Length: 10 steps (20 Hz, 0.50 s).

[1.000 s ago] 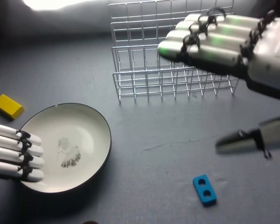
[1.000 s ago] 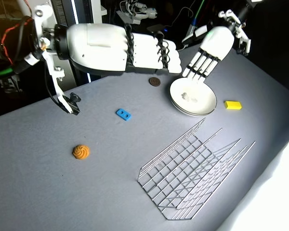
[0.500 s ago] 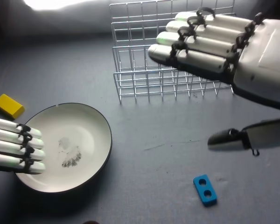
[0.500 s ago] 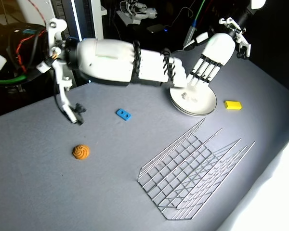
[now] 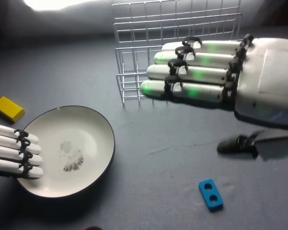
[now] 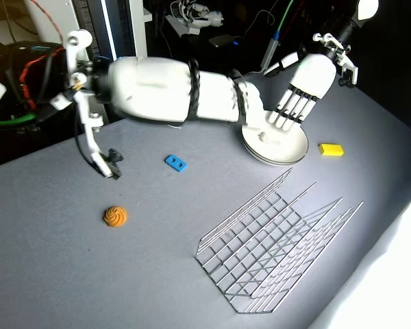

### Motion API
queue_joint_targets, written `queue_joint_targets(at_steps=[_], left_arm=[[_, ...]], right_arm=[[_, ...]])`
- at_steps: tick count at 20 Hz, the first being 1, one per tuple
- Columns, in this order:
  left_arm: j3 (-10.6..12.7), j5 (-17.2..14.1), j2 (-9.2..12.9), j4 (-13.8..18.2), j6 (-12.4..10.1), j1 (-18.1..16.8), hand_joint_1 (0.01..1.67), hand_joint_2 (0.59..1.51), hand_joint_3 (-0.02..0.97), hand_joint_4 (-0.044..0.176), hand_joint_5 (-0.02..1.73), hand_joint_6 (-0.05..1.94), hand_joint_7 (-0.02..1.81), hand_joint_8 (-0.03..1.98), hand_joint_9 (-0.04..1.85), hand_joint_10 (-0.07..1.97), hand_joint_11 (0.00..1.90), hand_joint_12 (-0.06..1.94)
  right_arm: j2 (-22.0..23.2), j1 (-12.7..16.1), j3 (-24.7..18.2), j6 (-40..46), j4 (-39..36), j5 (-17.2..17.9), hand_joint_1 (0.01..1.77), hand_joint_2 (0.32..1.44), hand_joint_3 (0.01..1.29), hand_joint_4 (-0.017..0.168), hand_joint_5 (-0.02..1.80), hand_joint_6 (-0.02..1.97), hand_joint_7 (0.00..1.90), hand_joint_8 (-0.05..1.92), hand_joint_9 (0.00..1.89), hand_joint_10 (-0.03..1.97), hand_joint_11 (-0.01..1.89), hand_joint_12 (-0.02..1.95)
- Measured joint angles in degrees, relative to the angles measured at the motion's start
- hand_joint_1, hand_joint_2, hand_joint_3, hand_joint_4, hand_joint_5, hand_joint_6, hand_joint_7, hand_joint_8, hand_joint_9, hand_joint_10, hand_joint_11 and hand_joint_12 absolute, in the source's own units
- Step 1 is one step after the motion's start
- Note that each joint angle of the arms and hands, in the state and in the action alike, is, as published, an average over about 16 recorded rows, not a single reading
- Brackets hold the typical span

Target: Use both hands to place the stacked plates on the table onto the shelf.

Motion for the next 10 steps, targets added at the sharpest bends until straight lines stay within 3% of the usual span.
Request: queue_joint_targets(at_steps=[5, 10], left_arm=[[0.4, 0.5, -0.6, -0.3, -0.3, 0.5, 0.01, 0.972, 0.023, 0.003, 0.02, 0.01, 0.02, 0.01, 0.02, -0.06, 0.01, 0.01], [0.9, 1.1, -1.2, -0.3, -0.9, 0.9, 0.01, 0.971, 0.023, 0.004, 0.01, 0.00, 0.01, 0.01, 0.02, -0.06, 0.01, 0.00]], right_arm=[[-1.9, 0.1, 2.0, 0.8, -7.9, -1.1, 1.08, 1.00, 0.03, 0.003, 0.02, 0.02, 0.02, -0.02, 0.02, -0.01, 0.04, 0.02], [-3.7, 0.2, 3.1, -0.9, -9.7, -3.5, 1.15, 1.01, 0.03, 0.003, 0.02, 0.02, 0.02, -0.02, 0.02, -0.01, 0.04, 0.04]])
